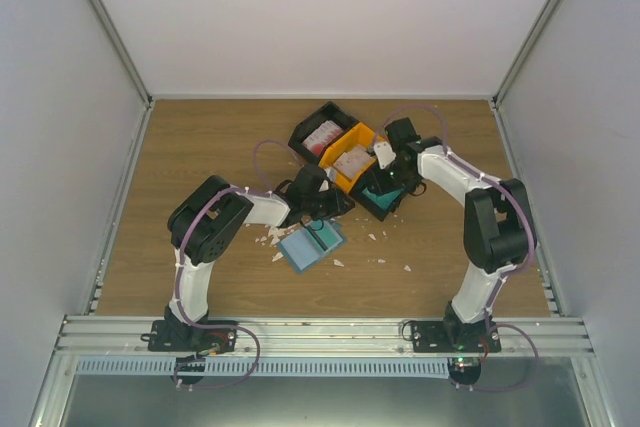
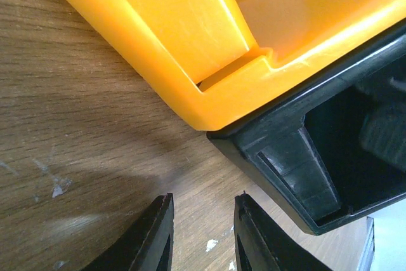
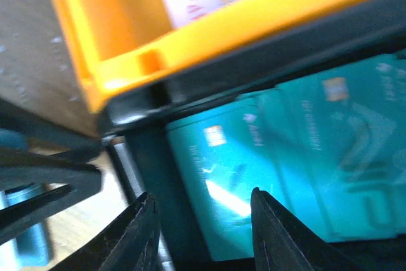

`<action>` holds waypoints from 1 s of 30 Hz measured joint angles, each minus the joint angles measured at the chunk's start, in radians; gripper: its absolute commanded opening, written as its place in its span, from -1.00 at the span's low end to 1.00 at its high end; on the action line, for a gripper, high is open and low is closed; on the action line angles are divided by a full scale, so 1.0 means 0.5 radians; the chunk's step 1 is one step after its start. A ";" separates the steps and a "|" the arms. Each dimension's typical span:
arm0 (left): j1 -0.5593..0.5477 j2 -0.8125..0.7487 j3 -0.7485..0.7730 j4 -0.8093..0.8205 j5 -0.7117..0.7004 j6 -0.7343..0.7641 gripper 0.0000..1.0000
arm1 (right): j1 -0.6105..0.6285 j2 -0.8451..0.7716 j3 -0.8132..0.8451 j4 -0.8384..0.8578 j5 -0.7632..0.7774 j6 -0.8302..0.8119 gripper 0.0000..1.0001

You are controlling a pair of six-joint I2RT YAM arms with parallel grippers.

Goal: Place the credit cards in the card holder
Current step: Pick up the credit card from the storage box.

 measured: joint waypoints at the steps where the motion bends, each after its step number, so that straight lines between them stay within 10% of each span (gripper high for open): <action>1: 0.000 0.000 0.000 0.000 0.000 0.000 -0.39 | -0.019 0.000 0.005 0.004 0.037 0.016 -0.18; 24: 0.000 0.050 0.108 -0.025 0.016 0.000 -0.40 | -0.047 0.340 0.172 -0.036 0.240 -0.273 0.17; 30: 0.001 0.068 0.158 -0.040 0.024 0.008 -0.42 | -0.045 0.358 0.200 -0.056 0.182 -0.353 -0.05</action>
